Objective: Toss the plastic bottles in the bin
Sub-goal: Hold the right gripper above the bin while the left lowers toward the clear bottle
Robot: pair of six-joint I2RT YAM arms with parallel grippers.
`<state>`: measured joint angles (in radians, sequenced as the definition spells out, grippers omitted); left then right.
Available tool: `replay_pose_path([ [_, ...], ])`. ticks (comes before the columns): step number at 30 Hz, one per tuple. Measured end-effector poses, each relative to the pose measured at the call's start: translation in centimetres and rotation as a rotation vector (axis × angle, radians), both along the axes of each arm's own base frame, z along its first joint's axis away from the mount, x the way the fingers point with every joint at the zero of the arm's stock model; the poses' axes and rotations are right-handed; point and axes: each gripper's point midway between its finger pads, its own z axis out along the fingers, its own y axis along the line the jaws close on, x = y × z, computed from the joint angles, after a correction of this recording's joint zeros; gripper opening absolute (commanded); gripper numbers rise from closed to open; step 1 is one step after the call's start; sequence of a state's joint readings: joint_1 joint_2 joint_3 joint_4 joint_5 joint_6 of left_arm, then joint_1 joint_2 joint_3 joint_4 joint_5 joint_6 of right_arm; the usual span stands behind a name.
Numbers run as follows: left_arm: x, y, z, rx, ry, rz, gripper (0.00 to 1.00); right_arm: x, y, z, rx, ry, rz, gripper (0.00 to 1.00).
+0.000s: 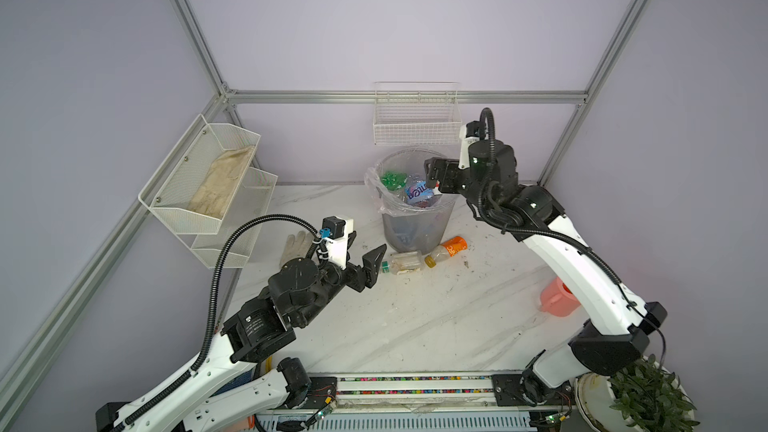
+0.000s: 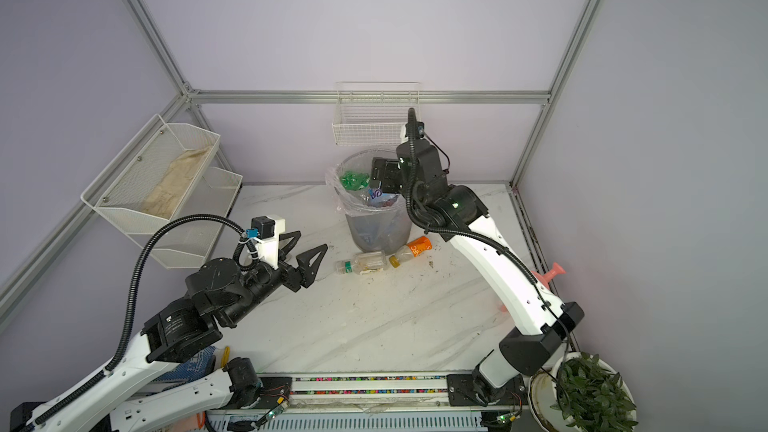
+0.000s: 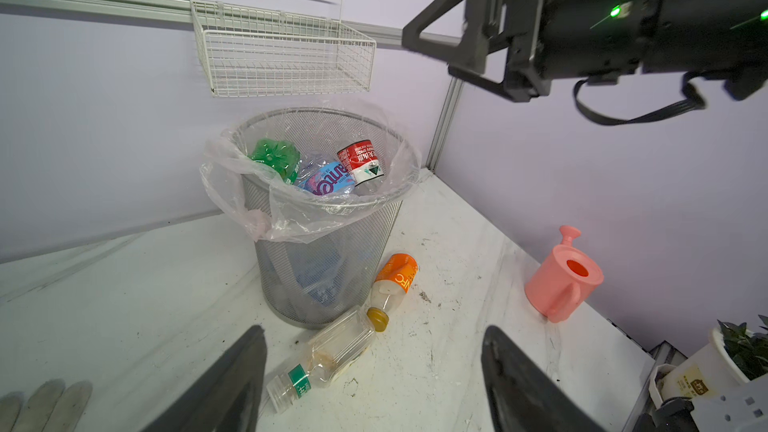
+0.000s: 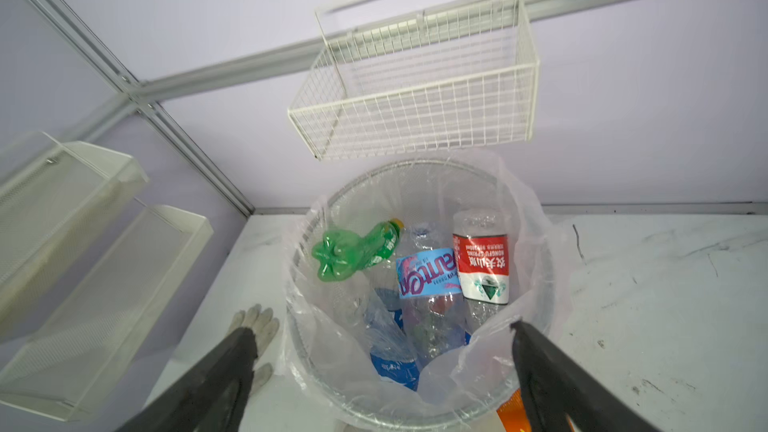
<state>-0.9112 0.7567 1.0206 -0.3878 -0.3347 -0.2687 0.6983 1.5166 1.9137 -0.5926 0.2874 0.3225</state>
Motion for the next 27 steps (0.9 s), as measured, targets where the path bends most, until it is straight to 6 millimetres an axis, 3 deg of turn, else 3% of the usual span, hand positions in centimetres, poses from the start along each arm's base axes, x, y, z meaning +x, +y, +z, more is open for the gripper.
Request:
replay_pose_path([
  [3,0.1,-0.1,-0.3,0.008,0.006,0.000,0.80,-1.1,-0.7,1.6,0.035,-0.043,0.008,0.97],
  [12,0.2,-0.1,-0.3,0.009,0.008,0.003,0.80,-1.4,-0.3,-1.1,-0.001,-0.001,0.042,0.97],
  [20,0.6,-0.6,-1.1,0.030,0.023,0.009,0.81,-2.1,-0.2,-0.5,0.011,-0.009,0.074,0.97],
  [27,1.0,-1.0,-3.3,0.073,0.056,0.011,0.83,-2.9,0.1,-0.4,0.017,-0.010,0.107,0.97],
])
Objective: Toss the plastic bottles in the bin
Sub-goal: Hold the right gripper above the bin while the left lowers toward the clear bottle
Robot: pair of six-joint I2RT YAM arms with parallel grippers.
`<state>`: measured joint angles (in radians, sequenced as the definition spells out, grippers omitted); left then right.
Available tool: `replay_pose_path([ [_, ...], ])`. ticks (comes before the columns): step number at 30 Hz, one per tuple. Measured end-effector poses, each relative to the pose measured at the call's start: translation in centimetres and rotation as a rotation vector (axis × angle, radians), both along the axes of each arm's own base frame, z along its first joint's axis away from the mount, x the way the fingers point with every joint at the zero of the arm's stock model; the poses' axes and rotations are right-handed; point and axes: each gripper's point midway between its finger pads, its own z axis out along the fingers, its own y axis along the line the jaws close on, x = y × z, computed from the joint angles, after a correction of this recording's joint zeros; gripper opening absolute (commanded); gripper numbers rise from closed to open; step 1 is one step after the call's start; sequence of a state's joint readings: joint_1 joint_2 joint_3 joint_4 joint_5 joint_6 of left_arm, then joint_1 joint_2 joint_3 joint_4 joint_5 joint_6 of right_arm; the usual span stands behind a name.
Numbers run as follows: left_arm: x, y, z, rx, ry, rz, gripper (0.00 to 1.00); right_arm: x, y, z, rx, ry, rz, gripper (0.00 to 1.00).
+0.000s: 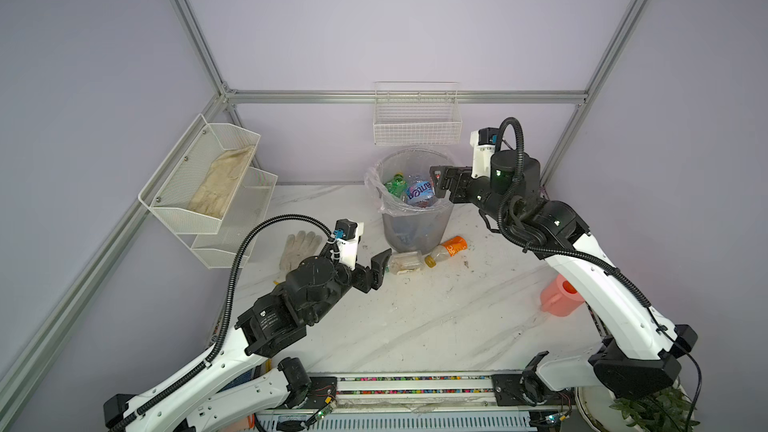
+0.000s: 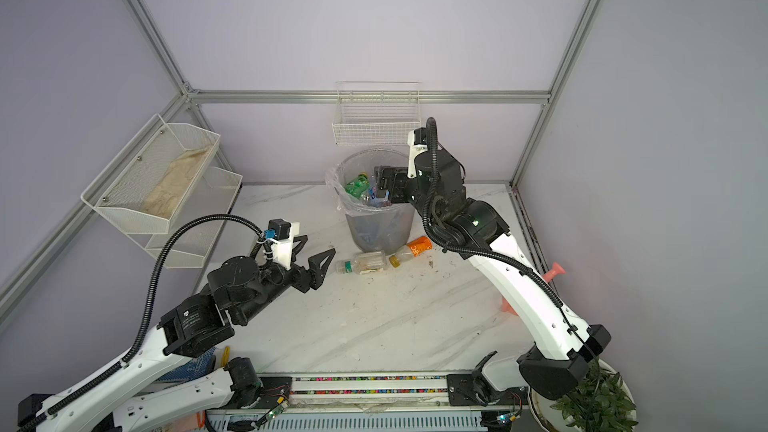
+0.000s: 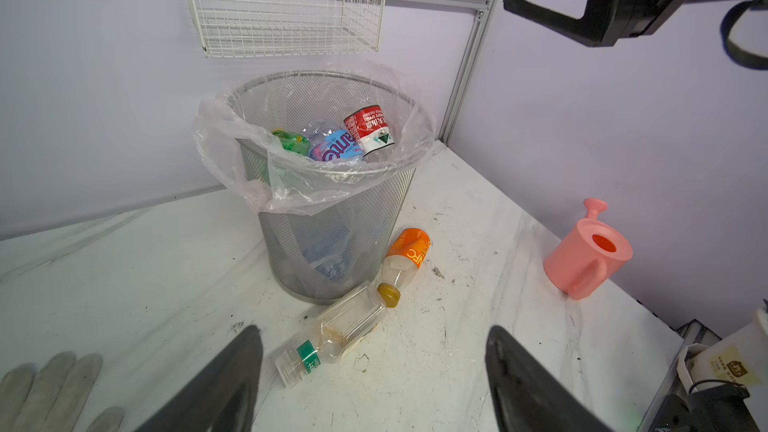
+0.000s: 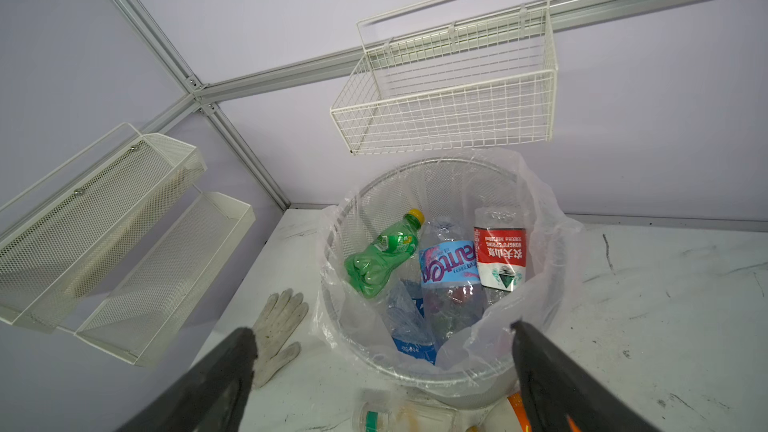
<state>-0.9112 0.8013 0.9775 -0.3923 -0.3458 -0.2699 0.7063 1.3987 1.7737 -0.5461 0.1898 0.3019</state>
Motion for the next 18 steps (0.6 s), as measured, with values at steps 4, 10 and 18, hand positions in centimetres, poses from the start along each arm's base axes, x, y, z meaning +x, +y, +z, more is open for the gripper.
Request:
replay_pose_path([
  [4,0.6,-0.8,-1.4,0.041,0.032,0.000,0.84,-0.4,0.6,-0.2,-0.005,0.006,0.020,0.98],
  [10,1.3,-1.7,-3.6,0.100,0.078,0.000,0.85,-1.2,1.5,-0.5,-0.013,0.013,0.049,0.97],
  [18,2.1,-2.2,-6.0,0.153,0.122,0.010,0.87,-2.4,3.1,-1.8,-0.044,0.032,0.085,0.97],
])
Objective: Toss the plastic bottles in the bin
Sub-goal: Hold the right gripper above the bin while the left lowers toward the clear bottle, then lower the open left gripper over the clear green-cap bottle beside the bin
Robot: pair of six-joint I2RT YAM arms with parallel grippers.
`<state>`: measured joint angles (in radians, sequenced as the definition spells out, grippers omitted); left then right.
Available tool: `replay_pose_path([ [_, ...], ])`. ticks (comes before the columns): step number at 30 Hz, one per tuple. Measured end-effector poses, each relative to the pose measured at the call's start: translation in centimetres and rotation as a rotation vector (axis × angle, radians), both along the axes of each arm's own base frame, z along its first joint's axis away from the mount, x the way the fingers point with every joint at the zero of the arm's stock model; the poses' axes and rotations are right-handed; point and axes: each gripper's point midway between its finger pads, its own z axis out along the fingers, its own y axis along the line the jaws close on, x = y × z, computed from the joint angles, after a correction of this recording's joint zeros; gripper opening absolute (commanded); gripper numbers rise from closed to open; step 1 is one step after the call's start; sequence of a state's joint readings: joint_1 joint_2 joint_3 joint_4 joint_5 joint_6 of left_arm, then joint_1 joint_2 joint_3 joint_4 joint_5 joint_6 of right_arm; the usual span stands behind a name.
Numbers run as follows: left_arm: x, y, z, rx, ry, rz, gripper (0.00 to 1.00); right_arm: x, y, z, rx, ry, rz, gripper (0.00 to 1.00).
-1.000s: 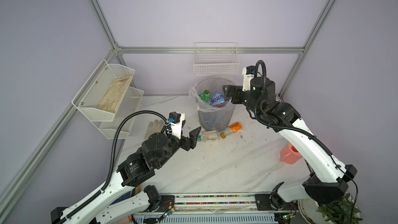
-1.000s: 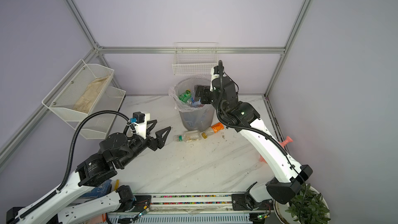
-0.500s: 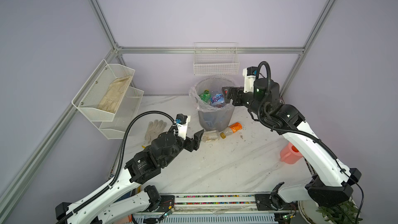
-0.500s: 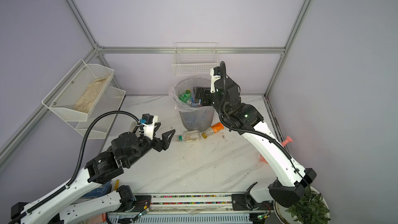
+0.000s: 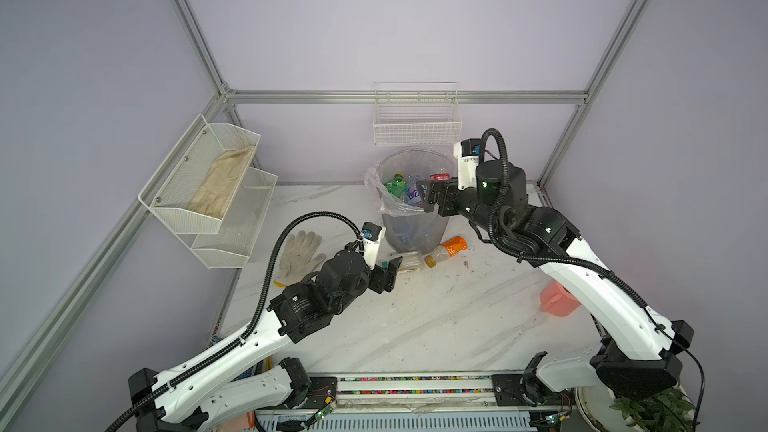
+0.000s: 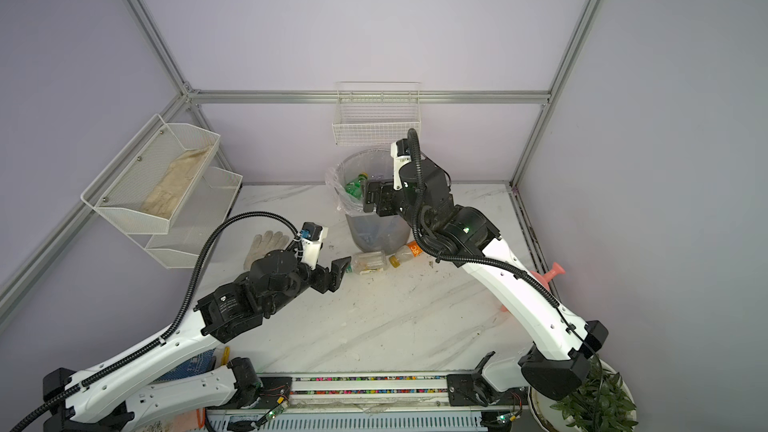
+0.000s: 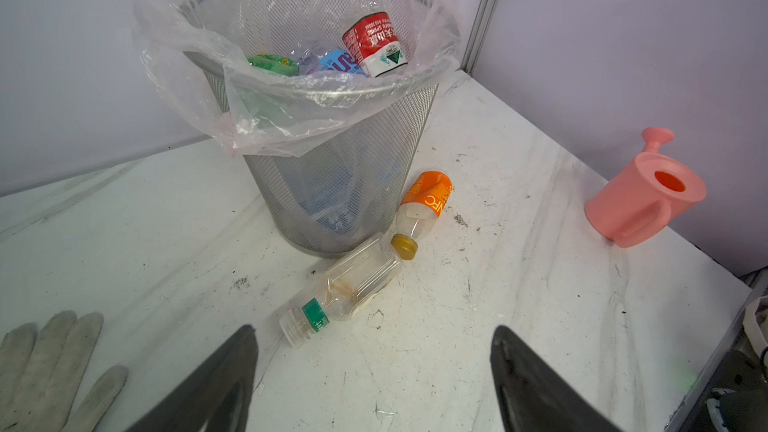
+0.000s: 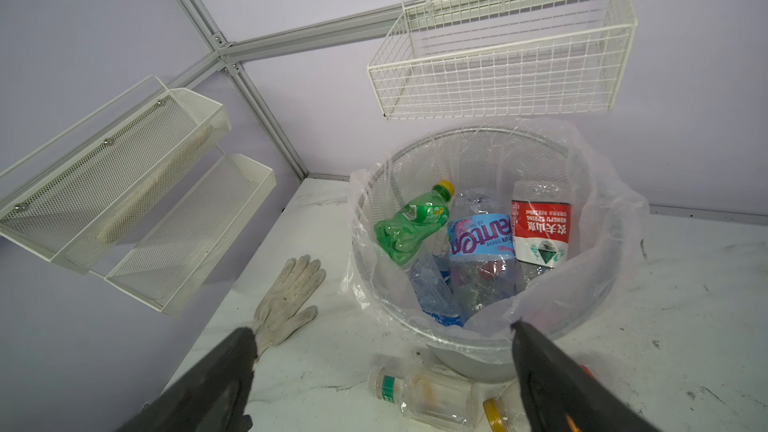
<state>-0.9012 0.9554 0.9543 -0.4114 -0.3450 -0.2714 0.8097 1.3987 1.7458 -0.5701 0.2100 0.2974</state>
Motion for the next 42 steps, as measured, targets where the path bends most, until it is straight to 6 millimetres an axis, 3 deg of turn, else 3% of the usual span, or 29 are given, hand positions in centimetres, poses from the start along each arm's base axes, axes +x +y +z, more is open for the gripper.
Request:
replay_pose_path([
  [15,3.6,0.8,-7.0,0.080,0.133,0.068,0.88,-2.8,-1.0,-0.5,-0.045,-0.002,0.029,0.98],
  [28,6.4,1.4,-11.9,0.008,0.246,0.097,0.89,-4.3,-2.3,-3.4,-0.106,0.021,0.042,0.98],
  [42,8.1,0.5,-16.8,0.013,0.358,0.083,0.90,-6.0,-3.7,-7.1,-0.133,0.060,0.066,0.97],
])
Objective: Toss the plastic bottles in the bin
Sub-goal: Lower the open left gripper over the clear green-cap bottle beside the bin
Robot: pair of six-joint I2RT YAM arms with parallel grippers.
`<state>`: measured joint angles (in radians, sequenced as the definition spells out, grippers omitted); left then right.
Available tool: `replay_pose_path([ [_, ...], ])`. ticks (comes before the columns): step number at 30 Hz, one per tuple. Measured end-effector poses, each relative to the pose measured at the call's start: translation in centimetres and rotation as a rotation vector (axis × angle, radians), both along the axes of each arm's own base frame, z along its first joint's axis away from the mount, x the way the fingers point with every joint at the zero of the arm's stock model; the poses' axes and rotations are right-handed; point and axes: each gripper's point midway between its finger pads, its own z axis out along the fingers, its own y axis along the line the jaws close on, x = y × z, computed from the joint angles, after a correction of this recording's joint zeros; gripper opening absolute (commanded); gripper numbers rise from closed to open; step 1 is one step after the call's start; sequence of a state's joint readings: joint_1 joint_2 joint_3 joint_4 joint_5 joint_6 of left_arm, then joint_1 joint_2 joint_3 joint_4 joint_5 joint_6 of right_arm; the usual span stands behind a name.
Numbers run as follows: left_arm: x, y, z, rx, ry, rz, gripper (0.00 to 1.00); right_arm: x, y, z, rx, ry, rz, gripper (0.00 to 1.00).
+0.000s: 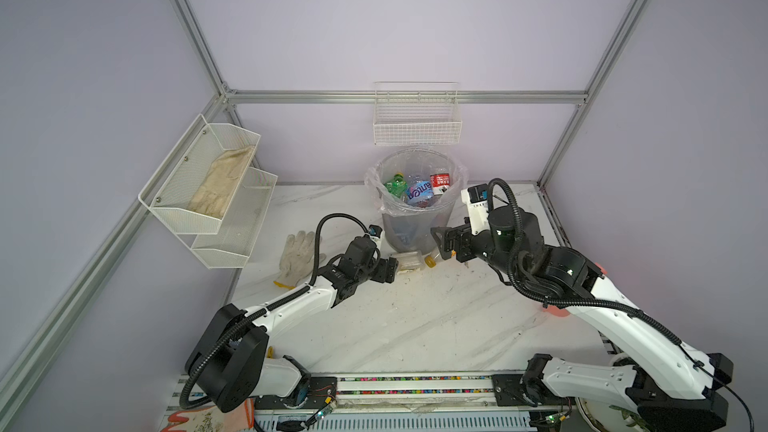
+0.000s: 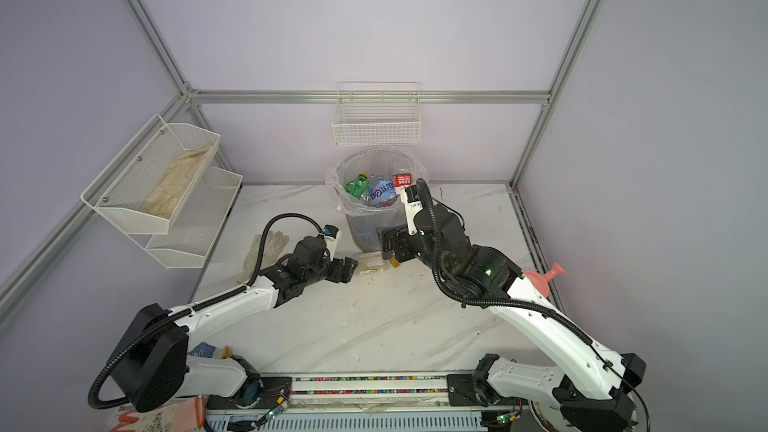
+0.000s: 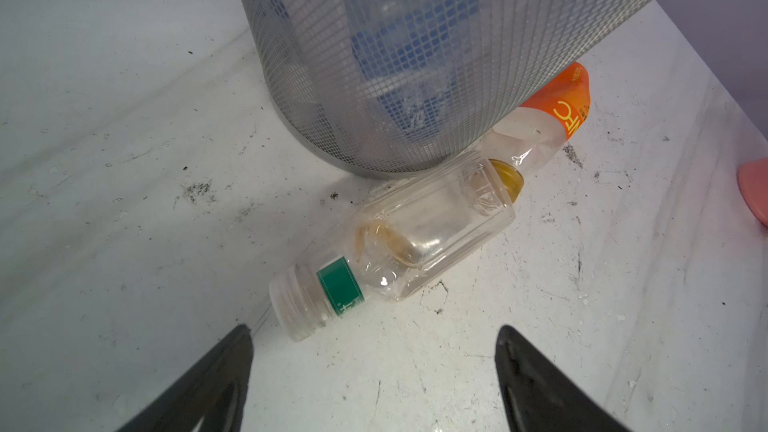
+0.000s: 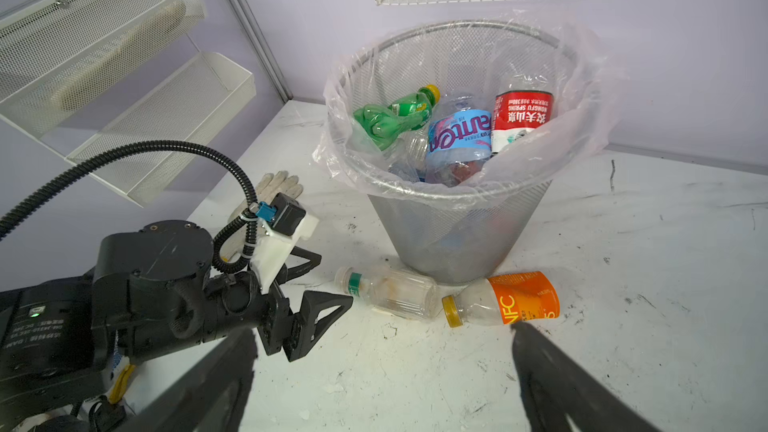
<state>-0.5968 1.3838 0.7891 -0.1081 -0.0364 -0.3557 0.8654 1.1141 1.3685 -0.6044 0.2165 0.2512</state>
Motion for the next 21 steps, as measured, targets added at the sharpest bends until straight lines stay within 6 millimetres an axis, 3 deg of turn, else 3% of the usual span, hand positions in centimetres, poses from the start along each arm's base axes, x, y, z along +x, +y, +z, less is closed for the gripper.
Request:
replay_pose_path([
  [11,0.2,-0.2,-5.9,0.051,0.137,-0.024,0.90,-0.9,-0.6,0.5,0.040,-0.010,0.011,0.97],
  [16,-0.1,-0.2,-7.3,0.061,0.178,-0.033,0.90,-0.9,-0.5,0.4,0.041,-0.008,0.014,0.97],
  [21,-0.2,-0.4,-7.6,0.060,0.194,-0.044,0.90,-0.9,-0.5,0.4,0.044,-0.007,0.013,0.97],
])
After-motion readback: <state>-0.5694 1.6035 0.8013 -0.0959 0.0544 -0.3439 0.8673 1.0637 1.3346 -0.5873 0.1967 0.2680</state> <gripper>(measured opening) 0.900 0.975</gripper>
